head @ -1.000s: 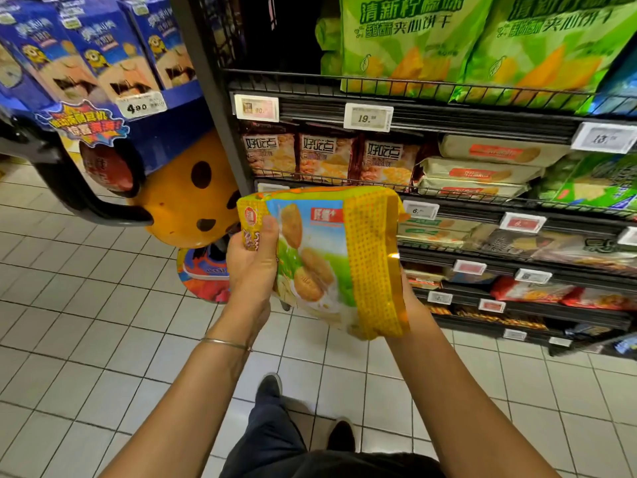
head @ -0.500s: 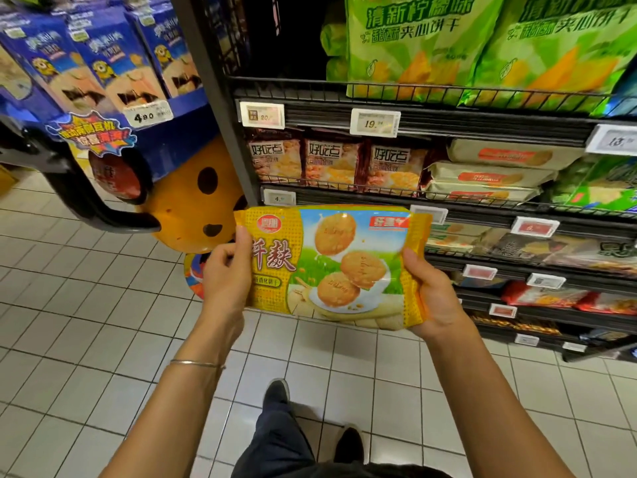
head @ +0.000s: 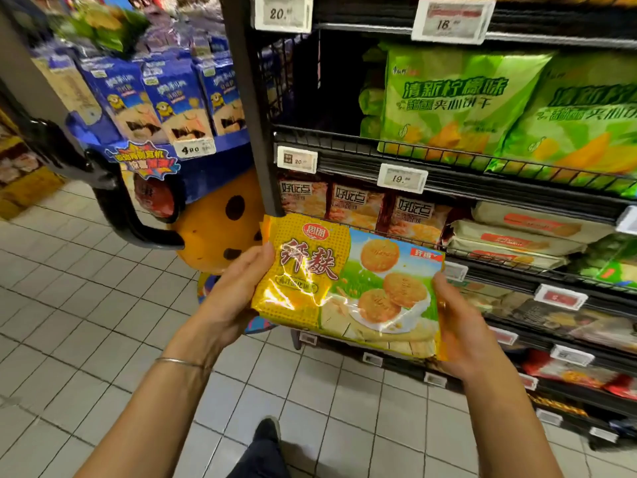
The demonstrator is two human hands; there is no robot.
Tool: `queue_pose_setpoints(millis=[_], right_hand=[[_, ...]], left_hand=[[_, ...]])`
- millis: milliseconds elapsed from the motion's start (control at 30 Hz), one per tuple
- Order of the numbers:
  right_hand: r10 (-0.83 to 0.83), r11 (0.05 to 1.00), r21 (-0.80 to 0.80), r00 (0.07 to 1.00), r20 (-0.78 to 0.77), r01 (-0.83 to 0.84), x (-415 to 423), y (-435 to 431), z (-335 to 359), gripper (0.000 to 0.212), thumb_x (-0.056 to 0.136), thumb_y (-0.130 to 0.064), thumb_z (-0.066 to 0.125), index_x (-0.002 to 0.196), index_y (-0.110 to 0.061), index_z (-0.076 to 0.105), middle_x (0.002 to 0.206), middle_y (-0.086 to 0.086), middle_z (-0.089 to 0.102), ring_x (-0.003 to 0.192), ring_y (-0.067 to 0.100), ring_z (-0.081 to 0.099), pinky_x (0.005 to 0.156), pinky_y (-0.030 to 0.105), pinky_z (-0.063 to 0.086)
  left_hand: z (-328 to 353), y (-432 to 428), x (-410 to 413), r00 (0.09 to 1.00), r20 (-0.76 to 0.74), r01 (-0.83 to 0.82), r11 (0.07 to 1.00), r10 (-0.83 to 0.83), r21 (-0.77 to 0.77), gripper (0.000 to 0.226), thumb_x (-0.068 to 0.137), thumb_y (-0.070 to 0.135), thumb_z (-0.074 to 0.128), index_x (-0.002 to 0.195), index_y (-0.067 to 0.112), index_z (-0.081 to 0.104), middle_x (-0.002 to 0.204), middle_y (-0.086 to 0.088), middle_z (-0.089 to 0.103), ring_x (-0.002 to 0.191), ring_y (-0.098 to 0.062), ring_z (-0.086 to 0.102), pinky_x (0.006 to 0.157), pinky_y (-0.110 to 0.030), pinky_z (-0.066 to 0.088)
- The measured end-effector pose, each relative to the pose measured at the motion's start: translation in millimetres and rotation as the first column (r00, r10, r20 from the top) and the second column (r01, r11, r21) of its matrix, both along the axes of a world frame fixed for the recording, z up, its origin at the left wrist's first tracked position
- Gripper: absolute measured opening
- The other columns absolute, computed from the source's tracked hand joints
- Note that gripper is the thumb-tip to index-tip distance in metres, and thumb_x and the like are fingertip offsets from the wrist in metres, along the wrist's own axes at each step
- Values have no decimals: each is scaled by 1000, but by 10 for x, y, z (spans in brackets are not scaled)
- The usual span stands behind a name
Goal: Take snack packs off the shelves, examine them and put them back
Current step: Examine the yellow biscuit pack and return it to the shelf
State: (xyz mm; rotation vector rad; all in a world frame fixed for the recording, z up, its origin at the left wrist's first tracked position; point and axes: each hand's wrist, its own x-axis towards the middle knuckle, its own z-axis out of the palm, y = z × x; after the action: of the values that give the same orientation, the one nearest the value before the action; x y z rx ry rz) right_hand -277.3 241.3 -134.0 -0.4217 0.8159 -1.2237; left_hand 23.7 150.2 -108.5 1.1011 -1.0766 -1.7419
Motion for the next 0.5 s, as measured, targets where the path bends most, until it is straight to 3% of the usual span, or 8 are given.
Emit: queue_pose_setpoints(millis=[100,233,300,367,433,500], right_hand=[[-18,999,47,986,-167,27,7,-120,21,59,81,-31,79,134,-10,67,127,19,72,110,37,73,78,46,63],[-133,990,-73,955,-267,118,119,-395,107,55,70,-23,88,122,-12,73,120,20,74,104,37,75,75,42,63],[-199,977,-129,949,-246,171,186,-528,161,46,70,-22,88,115,-16,78,118,19,75,104,37,75,77,42,63],[-301,948,-161,939,-163,276,246,-696,194,47,76,-19,81,122,-12,73,115,16,77,102,35,76,78,44,63],[-353,916,-220,935,-40,337,317,-891,275,41,85,-18,72,124,-7,65,97,8,77,91,28,76,85,49,61],[-395,870,-304,918,40,388,384,-1097,409,32,89,-20,70,117,-10,59,84,0,71,82,21,73,95,55,57]], left_hand=[[38,-122,64,999,-41,-3,1000,3,4,43,101,49,55,128,21,72,133,-16,71,120,-36,70,98,-53,59],[54,-299,146,996,-52,-73,996,75,52,42,97,53,55,115,25,79,129,-16,73,119,-38,71,100,-61,56],[80,-435,152,990,-66,-125,991,127,42,45,95,53,57,114,20,79,129,-20,72,120,-42,69,101,-66,53],[134,-621,155,976,-128,-178,984,175,-15,57,92,53,60,130,11,70,136,-25,66,129,-48,61,108,-73,43],[205,-828,143,948,-291,-156,985,127,-79,86,86,54,73,150,3,49,149,-26,55,140,-47,50,117,-69,34],[301,-1047,44,894,-445,-117,988,59,-102,109,74,53,88,157,4,38,155,-21,51,142,-40,50,119,-60,37]])
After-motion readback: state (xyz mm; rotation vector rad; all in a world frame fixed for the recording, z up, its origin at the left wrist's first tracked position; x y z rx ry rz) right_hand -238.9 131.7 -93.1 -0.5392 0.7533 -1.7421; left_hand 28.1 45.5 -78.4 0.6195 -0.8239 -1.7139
